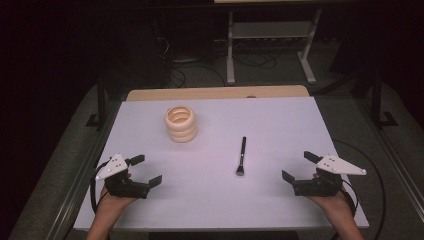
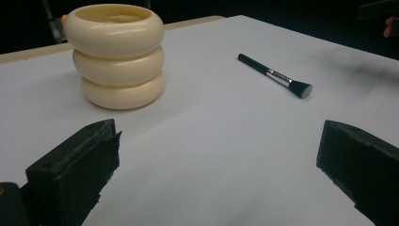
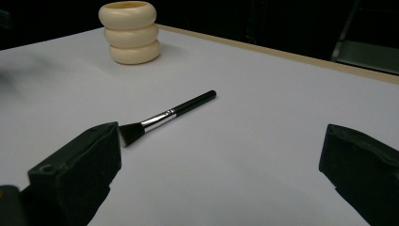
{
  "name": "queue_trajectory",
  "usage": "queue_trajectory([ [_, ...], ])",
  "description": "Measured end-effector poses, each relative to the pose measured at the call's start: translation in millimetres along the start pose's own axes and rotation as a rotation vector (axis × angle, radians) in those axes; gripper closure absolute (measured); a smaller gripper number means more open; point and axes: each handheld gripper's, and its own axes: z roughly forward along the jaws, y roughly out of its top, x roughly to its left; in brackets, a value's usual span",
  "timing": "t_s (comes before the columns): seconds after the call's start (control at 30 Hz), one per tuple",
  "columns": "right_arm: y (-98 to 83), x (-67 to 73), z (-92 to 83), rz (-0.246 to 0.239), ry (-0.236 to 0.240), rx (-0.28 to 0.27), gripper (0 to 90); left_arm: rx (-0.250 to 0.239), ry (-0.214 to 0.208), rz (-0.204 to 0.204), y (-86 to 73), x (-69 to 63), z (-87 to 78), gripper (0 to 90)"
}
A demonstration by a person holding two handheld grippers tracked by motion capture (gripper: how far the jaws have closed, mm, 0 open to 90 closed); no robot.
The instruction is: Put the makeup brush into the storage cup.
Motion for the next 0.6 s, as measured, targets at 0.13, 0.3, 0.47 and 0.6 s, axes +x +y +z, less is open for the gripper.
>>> queue_trajectory([
  [0.13, 0.1, -0.2, 0.0, 0.0, 0.0, -0.002, 0.0, 0.001, 0.0, 0.0, -0.2, 0.3, -0.1, 0.0],
  [0.3, 1.5, 0.5, 0.5, -0.008, 0.003, -0.001, 0.0, 0.0, 0.0, -0.011, -1.4, 0.8, 0.0, 0.0],
  [0.47, 4.5, -0.5, 3.3, -0.002, 0.012, 0.001, 0.0, -0.007, 0.015, -0.014, 2.4, 0.9, -2.5, 0.0],
  [0.6, 11.7, -2.7, 6.3, 0.021, 0.023, -0.021, 0.0, -0.008, 0.001, -0.051, 5.8, 1.7, -1.8, 0.0],
])
